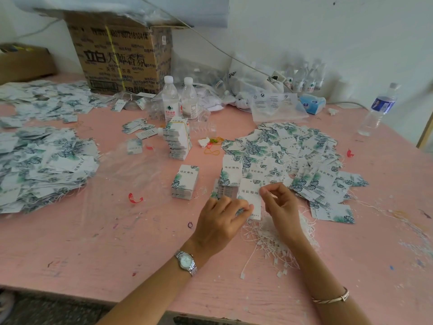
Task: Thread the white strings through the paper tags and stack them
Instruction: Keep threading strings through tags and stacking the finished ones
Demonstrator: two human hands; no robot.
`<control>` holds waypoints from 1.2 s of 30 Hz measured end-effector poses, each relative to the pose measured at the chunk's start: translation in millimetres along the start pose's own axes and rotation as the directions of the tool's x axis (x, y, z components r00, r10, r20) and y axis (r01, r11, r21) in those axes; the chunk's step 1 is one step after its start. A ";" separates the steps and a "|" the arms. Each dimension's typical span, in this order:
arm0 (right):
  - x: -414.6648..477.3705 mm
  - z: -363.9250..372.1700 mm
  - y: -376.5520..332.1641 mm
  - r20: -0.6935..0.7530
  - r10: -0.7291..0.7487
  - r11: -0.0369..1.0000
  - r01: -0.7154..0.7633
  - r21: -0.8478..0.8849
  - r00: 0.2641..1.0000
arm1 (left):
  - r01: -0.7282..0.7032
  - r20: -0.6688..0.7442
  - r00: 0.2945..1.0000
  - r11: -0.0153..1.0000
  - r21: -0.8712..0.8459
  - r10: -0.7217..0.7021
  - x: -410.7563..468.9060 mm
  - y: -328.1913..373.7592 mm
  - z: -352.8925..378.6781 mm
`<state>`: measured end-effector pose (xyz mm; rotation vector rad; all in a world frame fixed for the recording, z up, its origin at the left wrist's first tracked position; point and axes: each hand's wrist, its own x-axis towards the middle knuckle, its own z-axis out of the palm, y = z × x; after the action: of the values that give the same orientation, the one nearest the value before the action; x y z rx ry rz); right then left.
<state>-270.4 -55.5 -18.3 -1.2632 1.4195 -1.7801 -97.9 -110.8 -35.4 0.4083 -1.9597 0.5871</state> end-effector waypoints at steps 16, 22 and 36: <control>2.0 -1.0 7.8 -0.019 0.010 0.998 -0.011 -0.063 1.000 | 0.869 0.225 0.444 0.479 0.127 -0.867 -2.1 -98.7 -6.7; 2.6 -2.3 9.9 -0.014 0.010 0.997 -0.011 -0.072 1.000 | 0.954 0.489 0.112 0.231 0.190 -0.865 -22.9 -129.1 4.0; 2.2 -2.2 12.3 -0.016 0.038 0.994 -0.039 -0.103 0.999 | 0.992 0.339 0.123 0.127 -0.011 -0.933 -16.5 -132.0 -4.5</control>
<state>-275.1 -60.1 -29.1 -1.2688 1.5514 -1.7126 -18.8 -216.7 -18.9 1.5438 -1.4411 -0.6540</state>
